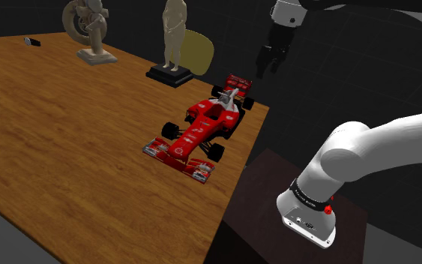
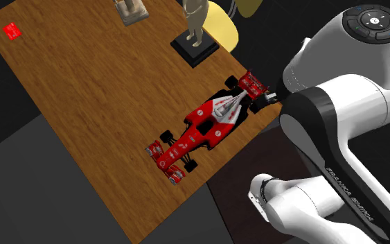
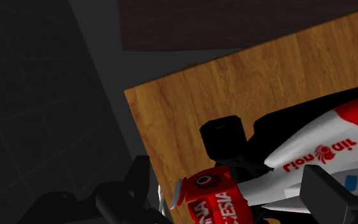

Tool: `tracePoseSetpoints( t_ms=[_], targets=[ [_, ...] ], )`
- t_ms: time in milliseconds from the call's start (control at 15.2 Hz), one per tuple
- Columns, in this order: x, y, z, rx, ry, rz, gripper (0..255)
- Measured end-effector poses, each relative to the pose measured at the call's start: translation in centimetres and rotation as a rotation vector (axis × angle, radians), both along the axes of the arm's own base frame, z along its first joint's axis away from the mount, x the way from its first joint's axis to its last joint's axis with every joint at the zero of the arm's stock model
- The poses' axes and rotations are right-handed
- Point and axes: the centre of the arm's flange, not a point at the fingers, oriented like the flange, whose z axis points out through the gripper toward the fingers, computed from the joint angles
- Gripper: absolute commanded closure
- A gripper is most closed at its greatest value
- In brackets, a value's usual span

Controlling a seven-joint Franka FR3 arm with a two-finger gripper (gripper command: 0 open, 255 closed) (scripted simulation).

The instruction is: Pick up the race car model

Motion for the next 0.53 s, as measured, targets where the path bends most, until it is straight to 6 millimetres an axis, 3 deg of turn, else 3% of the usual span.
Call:
tracePoseSetpoints(
  t_ms=[132,528],
  targets=[
    [0.0,0.5,-0.1,0.000,0.003,-0.019,0],
    [1.7,7.4,-0.7,0.009,0.030,-0.267,0]
  ],
)
